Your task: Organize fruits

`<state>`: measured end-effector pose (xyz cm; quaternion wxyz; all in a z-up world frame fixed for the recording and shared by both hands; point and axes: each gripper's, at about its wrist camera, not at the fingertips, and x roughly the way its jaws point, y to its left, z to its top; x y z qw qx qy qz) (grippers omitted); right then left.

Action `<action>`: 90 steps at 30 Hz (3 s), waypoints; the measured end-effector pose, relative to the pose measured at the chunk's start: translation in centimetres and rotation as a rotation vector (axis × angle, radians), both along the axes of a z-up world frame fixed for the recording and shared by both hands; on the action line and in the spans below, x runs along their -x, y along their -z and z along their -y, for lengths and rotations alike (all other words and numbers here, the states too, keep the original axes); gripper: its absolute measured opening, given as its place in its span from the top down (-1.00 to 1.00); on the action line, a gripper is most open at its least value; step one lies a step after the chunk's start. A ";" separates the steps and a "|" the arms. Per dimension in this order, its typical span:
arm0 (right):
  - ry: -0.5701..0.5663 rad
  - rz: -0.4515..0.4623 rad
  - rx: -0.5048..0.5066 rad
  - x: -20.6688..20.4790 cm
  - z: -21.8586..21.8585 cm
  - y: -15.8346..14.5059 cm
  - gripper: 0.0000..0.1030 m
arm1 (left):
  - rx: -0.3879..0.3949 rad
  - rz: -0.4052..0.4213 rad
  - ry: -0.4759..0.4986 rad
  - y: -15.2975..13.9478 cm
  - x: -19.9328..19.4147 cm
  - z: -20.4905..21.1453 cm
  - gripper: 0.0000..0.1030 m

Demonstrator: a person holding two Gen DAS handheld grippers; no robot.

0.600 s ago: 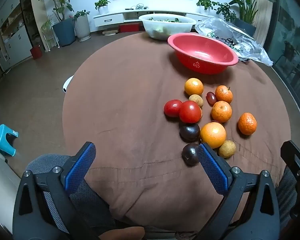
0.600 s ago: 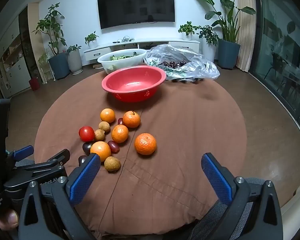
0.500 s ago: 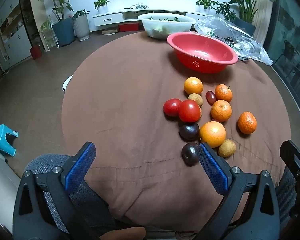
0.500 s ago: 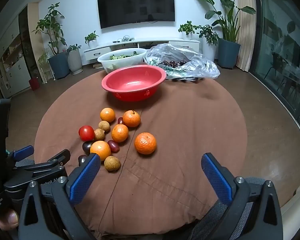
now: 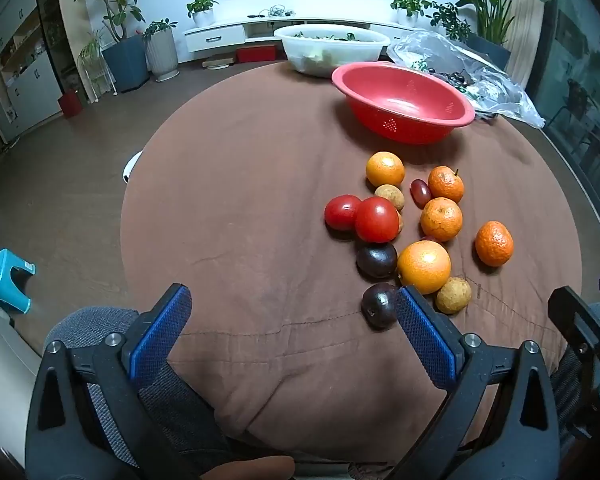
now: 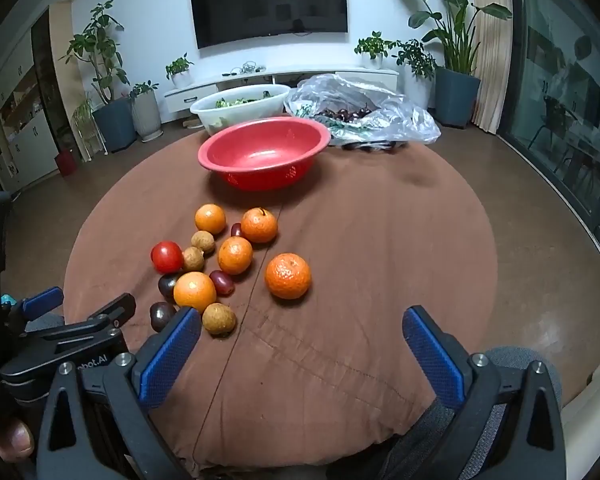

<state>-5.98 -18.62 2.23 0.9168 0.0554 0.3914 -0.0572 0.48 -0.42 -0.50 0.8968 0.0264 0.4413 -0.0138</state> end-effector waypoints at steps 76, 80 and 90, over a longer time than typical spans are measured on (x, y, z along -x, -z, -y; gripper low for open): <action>-0.002 -0.114 -0.086 -1.4 2.5 2.2 -0.84 | -0.090 -0.003 -0.001 1.8 -1.4 0.0 -0.99; -0.005 -0.123 -0.125 -1.6 2.8 2.5 -0.82 | -0.086 -0.012 -0.001 2.2 -1.7 0.0 -0.99; -0.025 -0.067 -0.136 -2.1 3.8 2.2 -0.76 | 0.066 -0.059 0.156 3.1 -2.6 -0.9 -0.99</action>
